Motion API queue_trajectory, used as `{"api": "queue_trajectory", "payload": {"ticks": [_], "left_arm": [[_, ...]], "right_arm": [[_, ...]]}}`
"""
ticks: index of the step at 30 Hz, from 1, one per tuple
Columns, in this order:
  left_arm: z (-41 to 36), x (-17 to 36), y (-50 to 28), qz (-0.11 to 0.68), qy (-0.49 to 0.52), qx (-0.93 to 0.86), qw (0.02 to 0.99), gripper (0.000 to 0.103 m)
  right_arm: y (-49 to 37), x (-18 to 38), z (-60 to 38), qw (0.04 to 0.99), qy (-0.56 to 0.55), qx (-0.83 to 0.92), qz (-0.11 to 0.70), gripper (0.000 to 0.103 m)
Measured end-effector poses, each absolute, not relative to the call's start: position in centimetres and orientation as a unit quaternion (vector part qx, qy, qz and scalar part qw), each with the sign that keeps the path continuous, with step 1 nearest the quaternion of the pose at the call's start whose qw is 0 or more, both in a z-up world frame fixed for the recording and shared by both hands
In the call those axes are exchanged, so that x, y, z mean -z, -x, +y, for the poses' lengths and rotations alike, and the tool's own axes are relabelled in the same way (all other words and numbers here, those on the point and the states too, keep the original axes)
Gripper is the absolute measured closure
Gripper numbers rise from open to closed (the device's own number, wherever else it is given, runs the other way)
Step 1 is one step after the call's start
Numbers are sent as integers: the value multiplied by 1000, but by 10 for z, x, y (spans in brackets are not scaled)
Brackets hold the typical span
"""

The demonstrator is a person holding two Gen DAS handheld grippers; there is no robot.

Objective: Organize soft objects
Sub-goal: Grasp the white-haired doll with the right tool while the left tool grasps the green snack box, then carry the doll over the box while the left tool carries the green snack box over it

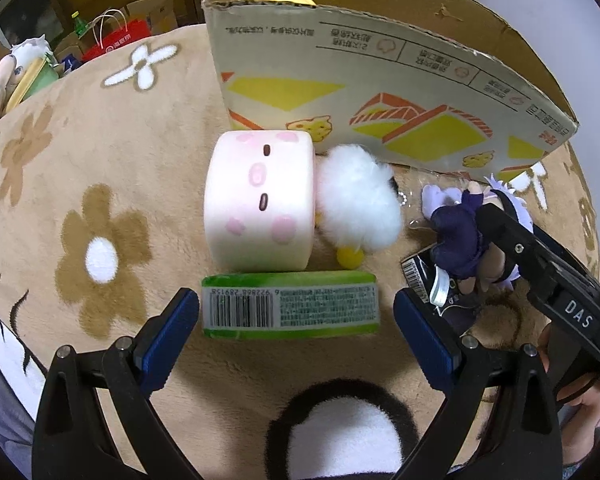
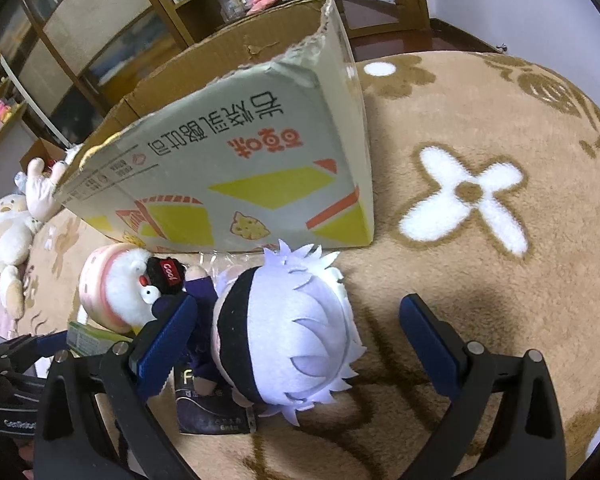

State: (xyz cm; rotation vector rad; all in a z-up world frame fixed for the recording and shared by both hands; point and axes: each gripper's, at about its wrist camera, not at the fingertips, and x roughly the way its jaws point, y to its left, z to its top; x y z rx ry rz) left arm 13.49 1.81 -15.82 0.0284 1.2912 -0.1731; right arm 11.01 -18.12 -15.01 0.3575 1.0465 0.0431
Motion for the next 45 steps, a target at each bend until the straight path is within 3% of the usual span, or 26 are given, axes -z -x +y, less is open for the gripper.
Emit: {"api": "queue_trajectory", "payload": {"ticks": [4, 6, 10, 15, 31, 45], "left_arm": [[19, 163, -135, 606, -10, 87, 791, 22], [20, 165, -135, 605, -16, 81, 792, 29], [19, 167, -132, 602, -16, 80, 795, 30], [18, 164, -126, 593, -13, 73, 801, 30], [29, 90, -67, 459, -33, 41, 887, 30], [29, 21, -49, 314, -50, 62, 946, 30]], "right_arm": [[-109, 150, -180, 848, -173, -25, 500, 2], [-108, 149, -178, 846, -178, -32, 501, 9], [-107, 146, -173, 841, -194, -55, 502, 28], [-102, 140, -169, 849, -175, -47, 496, 43], [-66, 86, -160, 898, -90, 1, 431, 45], [-37, -10, -166, 956, -48, 33, 289, 45]]}}
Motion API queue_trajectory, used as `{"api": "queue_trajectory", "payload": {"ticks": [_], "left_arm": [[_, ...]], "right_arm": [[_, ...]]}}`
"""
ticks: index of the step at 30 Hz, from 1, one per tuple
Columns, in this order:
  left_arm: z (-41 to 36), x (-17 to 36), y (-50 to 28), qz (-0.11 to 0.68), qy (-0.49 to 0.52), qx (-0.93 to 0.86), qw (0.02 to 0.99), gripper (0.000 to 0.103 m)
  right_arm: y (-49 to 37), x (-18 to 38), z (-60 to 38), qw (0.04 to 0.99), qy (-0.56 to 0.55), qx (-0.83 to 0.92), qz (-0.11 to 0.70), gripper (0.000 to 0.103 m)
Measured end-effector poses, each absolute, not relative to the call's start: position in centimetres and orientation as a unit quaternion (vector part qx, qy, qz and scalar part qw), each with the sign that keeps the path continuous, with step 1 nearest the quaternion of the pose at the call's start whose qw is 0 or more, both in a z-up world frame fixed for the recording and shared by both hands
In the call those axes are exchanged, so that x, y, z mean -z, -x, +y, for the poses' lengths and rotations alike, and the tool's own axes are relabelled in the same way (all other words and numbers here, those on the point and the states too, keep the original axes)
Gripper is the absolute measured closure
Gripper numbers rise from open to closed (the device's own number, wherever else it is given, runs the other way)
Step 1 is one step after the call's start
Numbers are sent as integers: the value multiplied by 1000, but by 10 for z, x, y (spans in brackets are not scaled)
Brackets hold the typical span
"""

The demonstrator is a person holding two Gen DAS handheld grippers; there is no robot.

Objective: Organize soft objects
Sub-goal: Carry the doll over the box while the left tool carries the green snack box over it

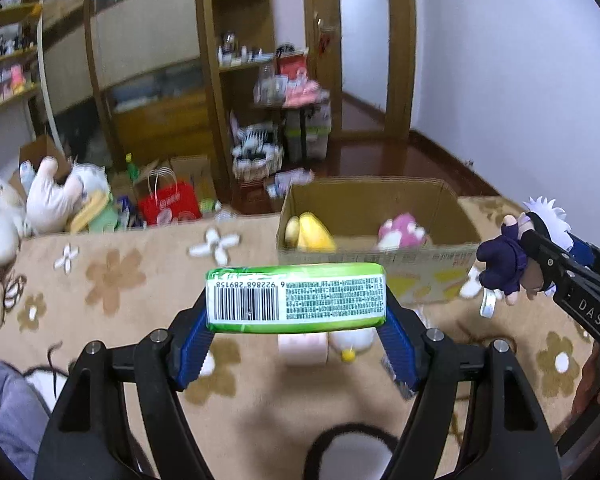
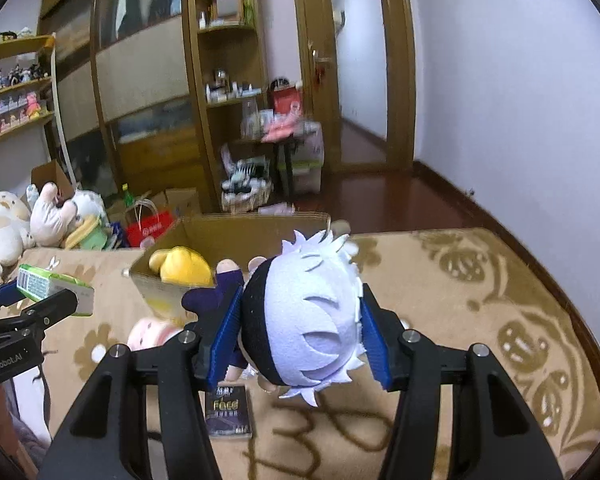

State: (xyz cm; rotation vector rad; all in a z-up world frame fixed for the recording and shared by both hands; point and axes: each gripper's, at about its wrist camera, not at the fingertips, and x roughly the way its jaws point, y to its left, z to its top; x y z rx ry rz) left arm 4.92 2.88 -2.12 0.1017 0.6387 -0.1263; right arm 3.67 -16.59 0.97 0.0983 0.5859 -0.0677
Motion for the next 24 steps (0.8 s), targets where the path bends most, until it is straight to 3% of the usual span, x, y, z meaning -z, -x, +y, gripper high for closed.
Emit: {"api": "queue_trajectory", "payload": {"ticks": [13, 24], "left_arm": [[11, -10, -79, 210, -81, 77, 971, 30], [-1, 18, -131, 228, -81, 111, 964, 30]], "right_arm": [[-66, -30, -184, 965, -101, 18, 242, 44], [-100, -15, -176, 970, -80, -1, 229, 44]]}}
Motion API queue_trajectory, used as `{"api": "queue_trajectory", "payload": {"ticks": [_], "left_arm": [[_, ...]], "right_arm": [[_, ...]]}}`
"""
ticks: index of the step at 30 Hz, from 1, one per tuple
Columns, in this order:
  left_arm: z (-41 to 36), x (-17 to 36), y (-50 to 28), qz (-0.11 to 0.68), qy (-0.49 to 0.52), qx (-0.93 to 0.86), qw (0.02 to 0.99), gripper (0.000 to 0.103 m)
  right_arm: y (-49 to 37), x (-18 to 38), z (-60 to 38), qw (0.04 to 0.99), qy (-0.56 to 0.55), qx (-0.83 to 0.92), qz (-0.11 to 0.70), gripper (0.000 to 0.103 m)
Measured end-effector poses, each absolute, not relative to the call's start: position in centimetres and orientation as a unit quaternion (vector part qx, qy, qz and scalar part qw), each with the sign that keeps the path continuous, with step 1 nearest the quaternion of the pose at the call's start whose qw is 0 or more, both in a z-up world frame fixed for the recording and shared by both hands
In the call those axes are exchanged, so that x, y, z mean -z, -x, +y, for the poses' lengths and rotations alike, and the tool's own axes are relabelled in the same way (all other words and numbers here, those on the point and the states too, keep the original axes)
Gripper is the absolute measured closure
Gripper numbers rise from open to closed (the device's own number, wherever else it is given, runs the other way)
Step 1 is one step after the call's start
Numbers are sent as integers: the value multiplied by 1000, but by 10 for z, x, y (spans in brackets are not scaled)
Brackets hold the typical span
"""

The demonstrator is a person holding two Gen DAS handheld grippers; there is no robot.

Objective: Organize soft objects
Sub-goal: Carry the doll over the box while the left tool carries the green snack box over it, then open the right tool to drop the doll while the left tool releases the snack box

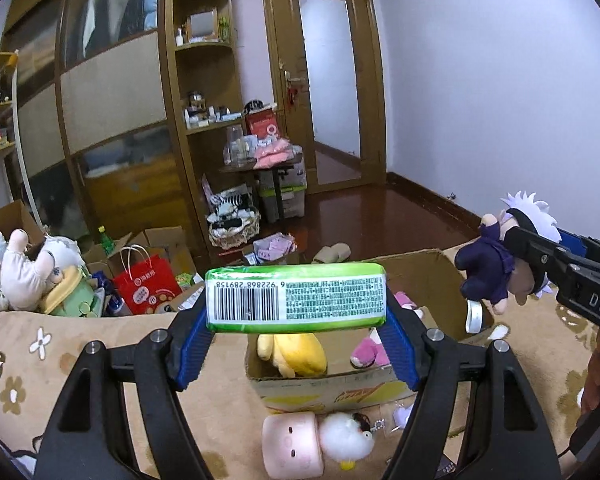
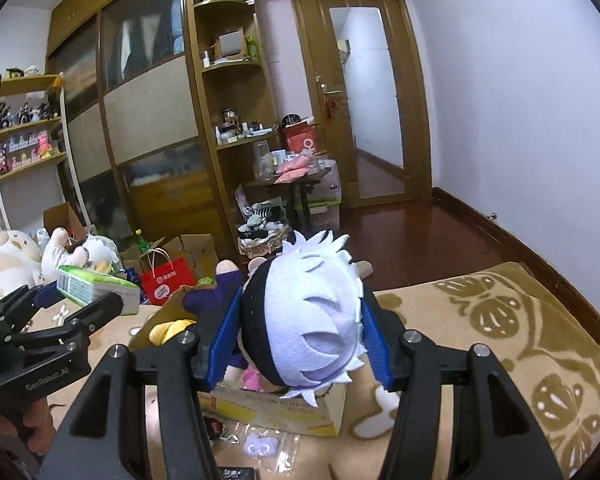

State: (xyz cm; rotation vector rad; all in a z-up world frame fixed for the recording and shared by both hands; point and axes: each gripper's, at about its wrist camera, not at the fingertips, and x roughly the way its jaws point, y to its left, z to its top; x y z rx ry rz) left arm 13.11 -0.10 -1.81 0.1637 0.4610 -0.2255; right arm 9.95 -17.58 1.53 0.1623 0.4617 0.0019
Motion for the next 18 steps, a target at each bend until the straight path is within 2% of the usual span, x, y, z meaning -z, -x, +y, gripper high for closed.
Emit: {"api": "queue_trajectory", "payload": {"ticks": [10, 18], "left_arm": [[-4, 54, -183, 281, -72, 109, 951, 29], [5, 76, -198, 317, -64, 111, 940, 29]], "right_arm": [[-126, 26, -165, 964, -54, -16, 261, 43], [-136, 37, -157, 962, -46, -21, 267, 40]]}}
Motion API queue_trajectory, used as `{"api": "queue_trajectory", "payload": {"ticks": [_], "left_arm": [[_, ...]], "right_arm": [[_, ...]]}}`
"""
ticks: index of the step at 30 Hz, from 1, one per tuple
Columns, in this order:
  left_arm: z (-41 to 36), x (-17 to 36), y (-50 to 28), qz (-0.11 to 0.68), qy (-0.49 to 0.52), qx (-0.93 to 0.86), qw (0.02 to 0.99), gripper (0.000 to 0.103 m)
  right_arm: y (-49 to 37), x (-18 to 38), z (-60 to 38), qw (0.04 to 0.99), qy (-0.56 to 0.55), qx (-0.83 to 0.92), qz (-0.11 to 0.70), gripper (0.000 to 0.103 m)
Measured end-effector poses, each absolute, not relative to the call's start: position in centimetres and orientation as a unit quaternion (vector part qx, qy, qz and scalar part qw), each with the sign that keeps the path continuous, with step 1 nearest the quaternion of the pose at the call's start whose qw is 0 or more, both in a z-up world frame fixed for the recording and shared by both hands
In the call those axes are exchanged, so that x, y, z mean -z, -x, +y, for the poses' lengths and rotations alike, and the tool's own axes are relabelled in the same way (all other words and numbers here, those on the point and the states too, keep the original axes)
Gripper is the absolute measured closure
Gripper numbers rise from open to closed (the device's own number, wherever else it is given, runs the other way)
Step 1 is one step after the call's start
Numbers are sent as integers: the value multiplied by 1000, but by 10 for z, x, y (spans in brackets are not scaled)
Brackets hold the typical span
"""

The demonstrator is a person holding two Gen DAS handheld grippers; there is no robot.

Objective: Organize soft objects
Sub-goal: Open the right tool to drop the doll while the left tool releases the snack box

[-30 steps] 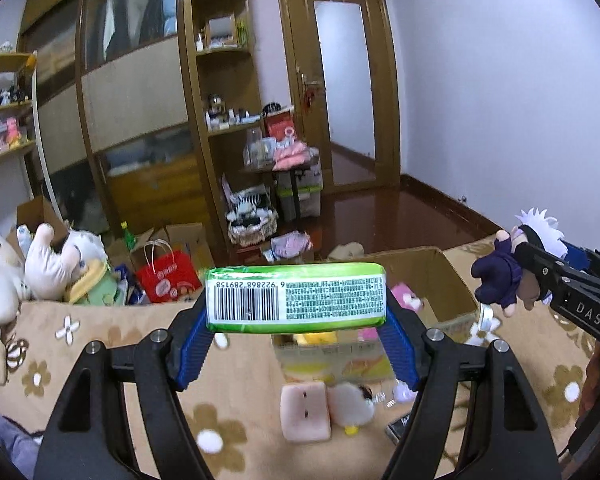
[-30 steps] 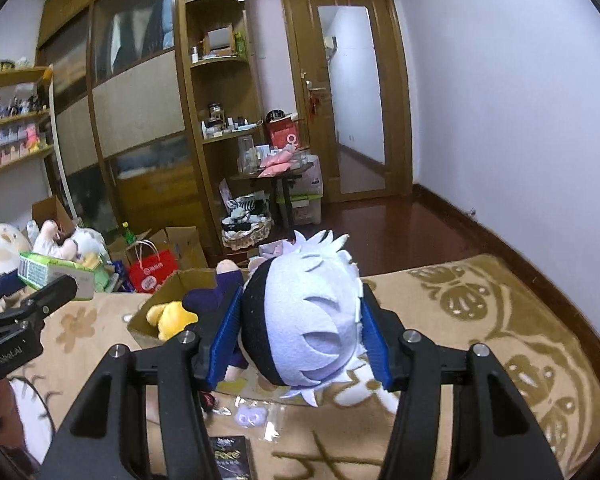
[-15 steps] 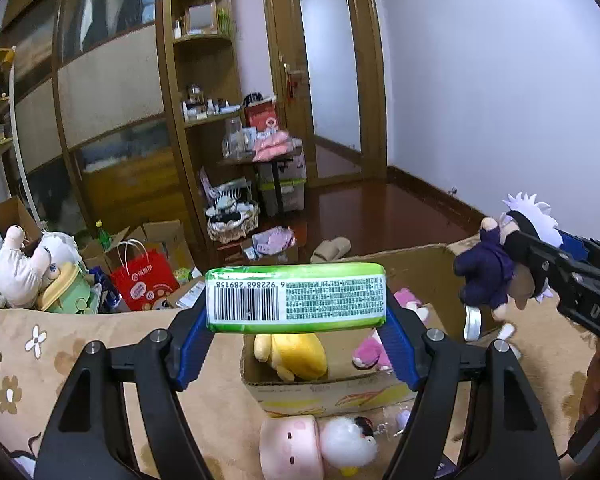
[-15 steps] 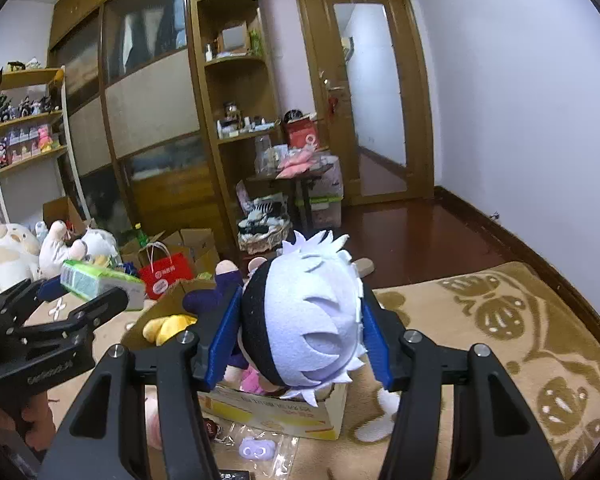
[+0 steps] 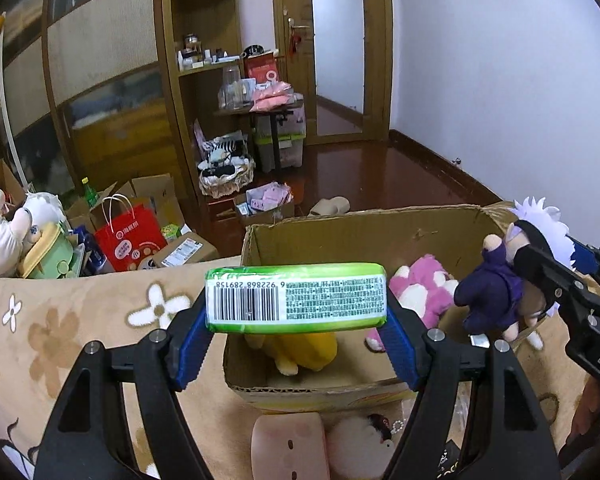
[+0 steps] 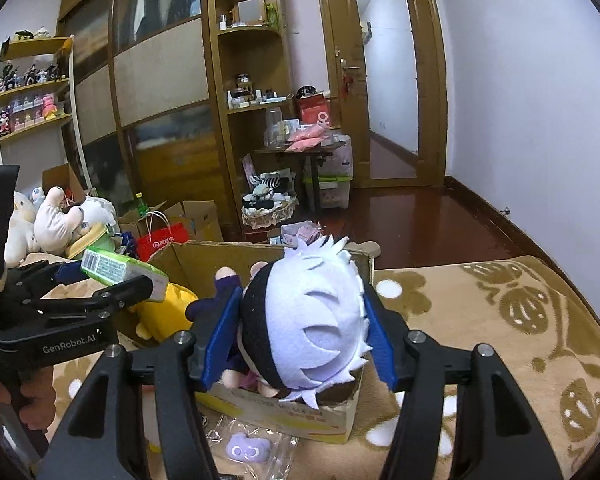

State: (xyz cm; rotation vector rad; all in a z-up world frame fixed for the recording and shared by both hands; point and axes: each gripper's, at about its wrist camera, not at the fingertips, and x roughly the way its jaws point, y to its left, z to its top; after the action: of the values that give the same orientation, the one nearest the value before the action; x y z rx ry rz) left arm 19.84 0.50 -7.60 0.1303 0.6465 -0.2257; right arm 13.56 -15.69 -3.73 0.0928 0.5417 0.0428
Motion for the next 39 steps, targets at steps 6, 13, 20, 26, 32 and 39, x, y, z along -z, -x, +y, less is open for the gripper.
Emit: {"api": "queue_trajectory", "payload": {"ticks": [6, 13, 20, 26, 32, 39], "left_arm": [[10, 75, -201, 323, -58, 115, 938, 18], [12, 71, -194, 322, -85, 97, 938, 7], [23, 62, -180, 330, -81, 86, 936, 6], [28, 61, -164, 353, -95, 78, 928, 6], [37, 58, -139, 368, -109, 65, 921, 6], [57, 51, -119, 390, -63, 62, 917, 6]], "right_arm": [[-140, 42, -156, 960, -50, -25, 273, 28], [-129, 40, -154, 959, -47, -24, 277, 11], [-112, 35, -157, 959, -54, -13, 277, 2], [-99, 29, -152, 958, -44, -13, 282, 2], [-84, 27, -141, 957, -29, -17, 288, 2], [-69, 28, -128, 954, -11, -22, 299, 2]]}}
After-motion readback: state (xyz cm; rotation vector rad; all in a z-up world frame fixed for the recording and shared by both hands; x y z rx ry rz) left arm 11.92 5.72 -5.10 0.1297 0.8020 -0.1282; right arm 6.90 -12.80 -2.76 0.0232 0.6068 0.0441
